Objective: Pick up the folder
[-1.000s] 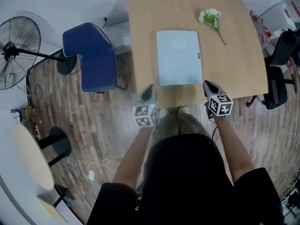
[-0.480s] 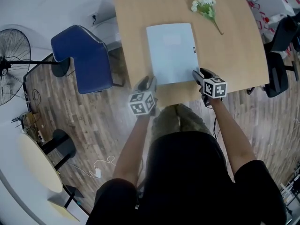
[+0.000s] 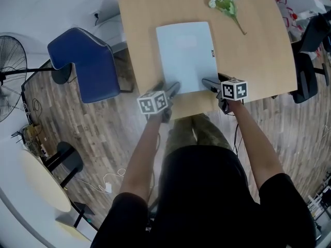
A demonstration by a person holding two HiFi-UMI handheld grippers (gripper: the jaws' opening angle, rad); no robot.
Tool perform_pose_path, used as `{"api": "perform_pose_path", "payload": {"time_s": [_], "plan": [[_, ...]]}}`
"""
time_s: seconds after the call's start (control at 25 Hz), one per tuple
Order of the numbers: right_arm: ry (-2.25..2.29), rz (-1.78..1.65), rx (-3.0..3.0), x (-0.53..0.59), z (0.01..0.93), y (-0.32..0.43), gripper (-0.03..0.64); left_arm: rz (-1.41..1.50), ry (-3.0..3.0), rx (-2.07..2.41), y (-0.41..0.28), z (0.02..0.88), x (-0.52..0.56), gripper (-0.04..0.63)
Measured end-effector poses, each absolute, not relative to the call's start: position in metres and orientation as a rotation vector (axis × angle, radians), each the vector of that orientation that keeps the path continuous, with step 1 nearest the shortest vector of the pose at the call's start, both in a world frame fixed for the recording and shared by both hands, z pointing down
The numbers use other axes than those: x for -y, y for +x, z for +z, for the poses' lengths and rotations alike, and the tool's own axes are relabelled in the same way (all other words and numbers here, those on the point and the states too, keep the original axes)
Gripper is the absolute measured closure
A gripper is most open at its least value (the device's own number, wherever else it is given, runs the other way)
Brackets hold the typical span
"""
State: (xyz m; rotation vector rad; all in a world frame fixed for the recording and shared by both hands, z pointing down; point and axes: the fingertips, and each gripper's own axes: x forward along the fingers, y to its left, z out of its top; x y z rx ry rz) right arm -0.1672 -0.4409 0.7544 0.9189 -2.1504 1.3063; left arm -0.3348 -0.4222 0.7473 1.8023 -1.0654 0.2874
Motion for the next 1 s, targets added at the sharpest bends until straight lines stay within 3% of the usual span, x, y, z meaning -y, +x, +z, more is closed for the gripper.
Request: {"api": "perform_pose_path", "payload": {"time_s": [0.24,0.36,1.0], "plan": [[0.876,1.359,2.105,0.446,0.769,-0.164,0.143,0.255,1.735,0.971,-0.329,0.762,0.427,0.187],[0.841,1.404,2.120,0.447,0.770,-0.169,0.176,0.262,1.743,0.966,-0.329,0.762,0.429,0.186],[0.910,1.291,2.274,0.434,0.744,-0.152,0.215,0.296,1.885,1.171,-0.305,0.724,0.417,0.217]]}}
